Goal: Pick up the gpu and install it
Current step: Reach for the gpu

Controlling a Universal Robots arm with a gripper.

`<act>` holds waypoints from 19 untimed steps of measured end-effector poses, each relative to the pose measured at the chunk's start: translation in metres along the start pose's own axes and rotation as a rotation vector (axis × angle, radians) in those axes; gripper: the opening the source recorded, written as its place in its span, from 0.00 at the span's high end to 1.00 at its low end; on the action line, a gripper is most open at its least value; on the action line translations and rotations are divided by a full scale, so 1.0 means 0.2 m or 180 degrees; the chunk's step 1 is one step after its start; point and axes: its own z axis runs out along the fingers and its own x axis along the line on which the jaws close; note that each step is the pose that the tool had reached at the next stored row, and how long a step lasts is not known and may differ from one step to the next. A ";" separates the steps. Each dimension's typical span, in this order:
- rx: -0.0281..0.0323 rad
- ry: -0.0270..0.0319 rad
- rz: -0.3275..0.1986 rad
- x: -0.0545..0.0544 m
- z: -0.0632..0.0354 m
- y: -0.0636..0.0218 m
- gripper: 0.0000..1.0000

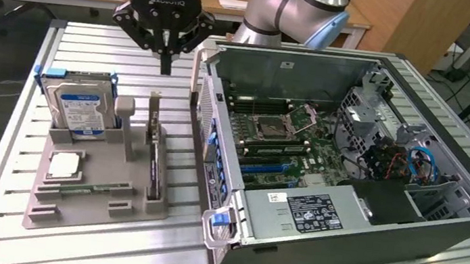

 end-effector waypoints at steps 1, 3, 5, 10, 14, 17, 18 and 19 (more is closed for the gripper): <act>0.0000 0.0000 0.0000 0.00 0.007 -0.002 0.89; 0.0000 0.0000 0.0000 0.00 0.021 -0.005 0.89; 0.0000 0.0000 0.0001 0.00 0.033 -0.008 0.89; 0.0000 0.0001 0.0001 0.00 0.064 -0.013 0.89; 0.0000 0.0001 0.0002 0.00 0.093 -0.028 0.89; 0.0000 0.0001 0.0005 0.00 0.116 -0.045 0.89; 0.0000 0.0001 0.0006 0.00 0.123 -0.051 0.89; 0.0000 0.0001 0.0007 0.00 0.131 -0.058 0.89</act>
